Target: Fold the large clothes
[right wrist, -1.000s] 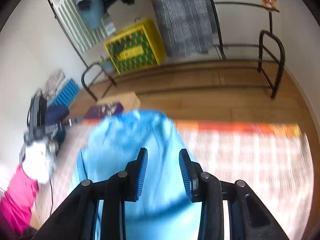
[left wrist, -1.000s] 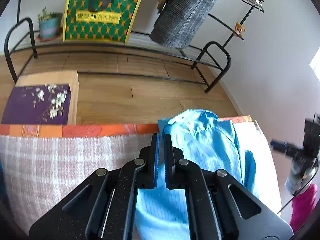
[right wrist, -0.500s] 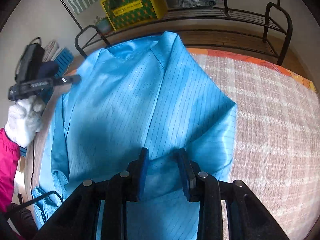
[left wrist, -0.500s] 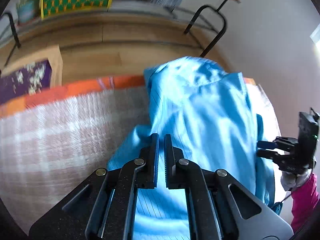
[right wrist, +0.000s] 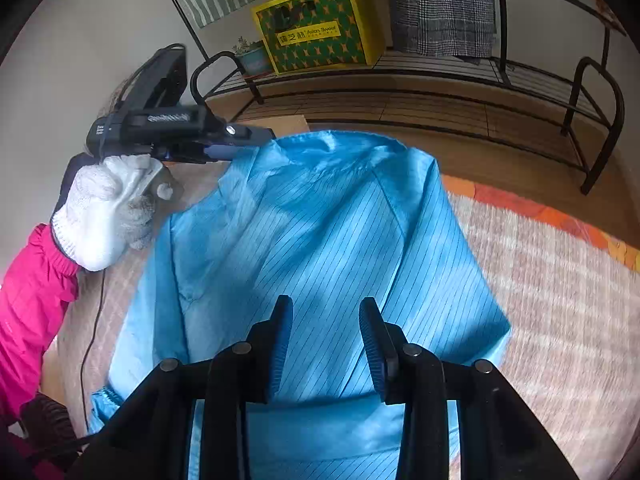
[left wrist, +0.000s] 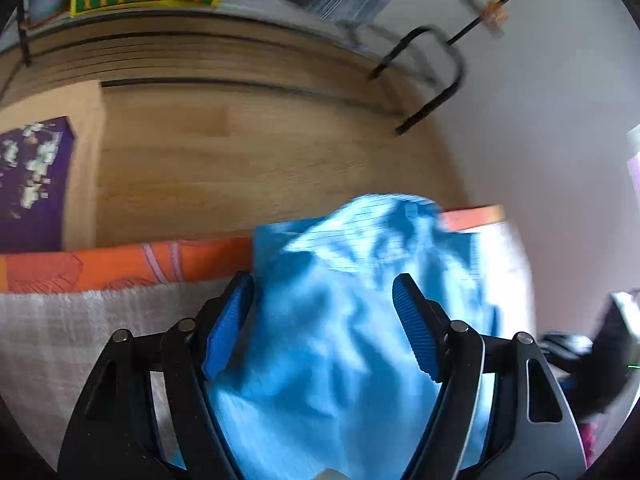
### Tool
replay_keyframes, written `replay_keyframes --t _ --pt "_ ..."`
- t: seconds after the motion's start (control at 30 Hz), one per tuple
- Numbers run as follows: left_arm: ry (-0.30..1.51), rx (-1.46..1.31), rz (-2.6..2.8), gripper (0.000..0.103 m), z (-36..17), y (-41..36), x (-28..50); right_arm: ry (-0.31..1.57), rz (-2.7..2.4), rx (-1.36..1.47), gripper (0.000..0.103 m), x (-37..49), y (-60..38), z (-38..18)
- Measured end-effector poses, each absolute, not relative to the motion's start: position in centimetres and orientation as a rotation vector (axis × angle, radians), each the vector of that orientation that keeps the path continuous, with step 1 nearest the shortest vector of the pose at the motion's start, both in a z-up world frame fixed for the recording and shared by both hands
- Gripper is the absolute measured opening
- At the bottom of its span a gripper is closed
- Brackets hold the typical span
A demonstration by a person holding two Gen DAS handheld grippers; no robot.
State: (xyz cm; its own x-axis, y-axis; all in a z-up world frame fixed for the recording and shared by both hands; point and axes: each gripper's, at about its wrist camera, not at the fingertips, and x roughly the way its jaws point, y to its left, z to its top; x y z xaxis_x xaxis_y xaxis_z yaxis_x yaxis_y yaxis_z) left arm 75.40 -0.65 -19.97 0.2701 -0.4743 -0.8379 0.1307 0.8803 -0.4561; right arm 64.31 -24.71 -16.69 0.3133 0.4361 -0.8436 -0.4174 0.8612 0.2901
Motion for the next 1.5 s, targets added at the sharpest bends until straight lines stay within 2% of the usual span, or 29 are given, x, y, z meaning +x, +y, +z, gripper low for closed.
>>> replay_keyframes --t 0.07,0.1,0.17,0.4,0.5,0.53,0.67,0.83,0.97,1.27,1.5 --pt "1.258 -0.310 -0.378 0.017 -20.7 -1.2 76.0 1.129 0.589 0.072 0.042 65.0 -25.1 -16.6" --pt "1.239 -0.298 -0.370 0.009 -20.7 -1.3 75.9 1.136 0.612 0.103 0.043 65.0 -25.3 -16.6" --pt "1.183 -0.313 -0.395 0.004 -19.9 -1.4 75.2 1.142 0.660 0.148 0.043 64.6 -25.3 -16.7" --pt "1.004 -0.173 -0.509 0.002 -13.0 -3.8 69.2 1.214 0.704 0.134 0.041 62.5 -23.0 -20.2" --pt "0.958 -0.162 -0.543 0.001 -10.3 -4.0 66.9 1.230 0.623 0.191 0.027 63.1 -23.0 -22.1" --pt "0.942 -0.162 -0.554 0.001 -9.3 -3.9 65.9 1.223 0.608 0.203 0.026 63.2 -23.2 -21.9" --pt "0.889 -0.113 -0.606 0.001 -5.9 -4.5 62.2 1.142 0.548 0.250 0.030 61.4 -25.3 -18.6" --pt "0.820 -0.048 -0.677 0.000 -2.9 -5.8 56.5 0.939 0.544 0.442 0.052 57.4 -30.8 -11.1" --pt "0.782 0.069 -0.724 0.000 -1.5 -7.7 50.7 0.875 0.549 0.533 0.053 52.8 -33.4 -7.1" --pt "0.804 0.156 -0.766 0.001 -3.9 -7.4 37.0 0.902 0.498 0.469 0.059 39.0 -33.7 -3.7" --pt "0.922 0.143 -0.740 0.001 -9.8 -5.3 30.9 0.992 0.463 0.497 0.060 31.0 -33.8 -7.0"
